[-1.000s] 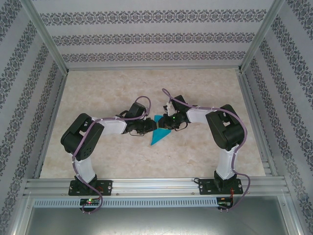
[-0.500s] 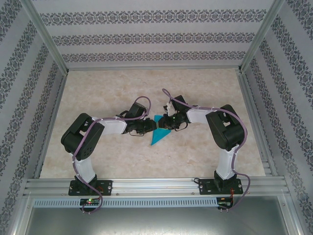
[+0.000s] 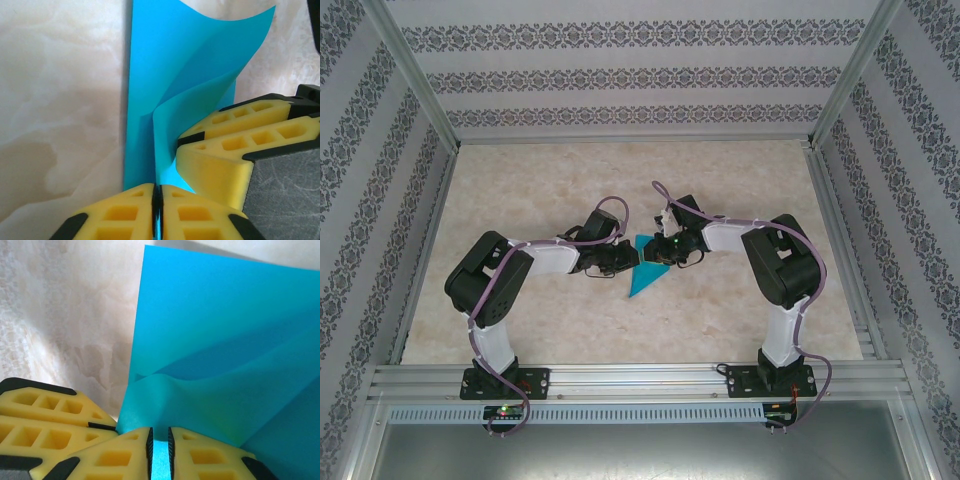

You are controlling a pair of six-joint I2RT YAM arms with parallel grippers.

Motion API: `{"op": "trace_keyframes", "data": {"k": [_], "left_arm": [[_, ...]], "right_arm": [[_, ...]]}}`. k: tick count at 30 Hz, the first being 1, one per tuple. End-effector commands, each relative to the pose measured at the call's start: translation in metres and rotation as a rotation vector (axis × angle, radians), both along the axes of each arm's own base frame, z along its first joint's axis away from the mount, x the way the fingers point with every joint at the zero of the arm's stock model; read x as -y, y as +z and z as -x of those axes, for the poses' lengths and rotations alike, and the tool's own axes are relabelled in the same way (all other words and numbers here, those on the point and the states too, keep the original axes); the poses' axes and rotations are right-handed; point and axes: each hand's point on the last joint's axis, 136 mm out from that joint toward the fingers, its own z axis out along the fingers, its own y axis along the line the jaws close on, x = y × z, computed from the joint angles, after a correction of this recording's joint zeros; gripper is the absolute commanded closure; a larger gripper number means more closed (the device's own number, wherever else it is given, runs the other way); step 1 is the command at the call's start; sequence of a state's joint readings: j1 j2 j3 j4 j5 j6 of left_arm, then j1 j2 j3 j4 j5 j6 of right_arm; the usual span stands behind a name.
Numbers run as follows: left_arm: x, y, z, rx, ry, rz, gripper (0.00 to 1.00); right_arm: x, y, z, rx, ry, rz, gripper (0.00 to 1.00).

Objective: Fold a paper plane with a square sheet of paper (pick it up from the middle)
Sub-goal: Fourth fold the wing at the center of the table.

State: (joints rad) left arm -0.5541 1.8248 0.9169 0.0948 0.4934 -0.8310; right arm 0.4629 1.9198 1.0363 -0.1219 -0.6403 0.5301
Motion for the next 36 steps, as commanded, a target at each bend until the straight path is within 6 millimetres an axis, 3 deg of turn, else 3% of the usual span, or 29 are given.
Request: {"op": "trace_keyframes", "data": {"k": [1,7,14,26,36], "left_arm": [[-0.001,0.000,-0.005,0.007,0.005,-0.001,0.91],[-0.007,0.003,-0.005,0.029,0.026,-0.013,0.95],[-0.011,0.000,-0.003,0.028,0.040,-0.023,0.95],[-0.009,-0.002,-0.003,0.025,0.035,-0.016,0.95],[-0.010,-0.003,0.000,0.020,0.036,-0.015,0.95]], "right_arm": [[-0.001,0.017,0.001,0.035,-0.010,-0.014,0.80],[0.016,0.021,0.000,0.071,-0.064,0.047,0.74],[0.031,0.005,0.000,0.048,-0.118,0.157,0.68],[0.024,-0.004,-0.002,0.028,-0.093,0.211,0.60],[0.045,-0.034,0.007,-0.002,-0.092,0.464,0.61]]}}
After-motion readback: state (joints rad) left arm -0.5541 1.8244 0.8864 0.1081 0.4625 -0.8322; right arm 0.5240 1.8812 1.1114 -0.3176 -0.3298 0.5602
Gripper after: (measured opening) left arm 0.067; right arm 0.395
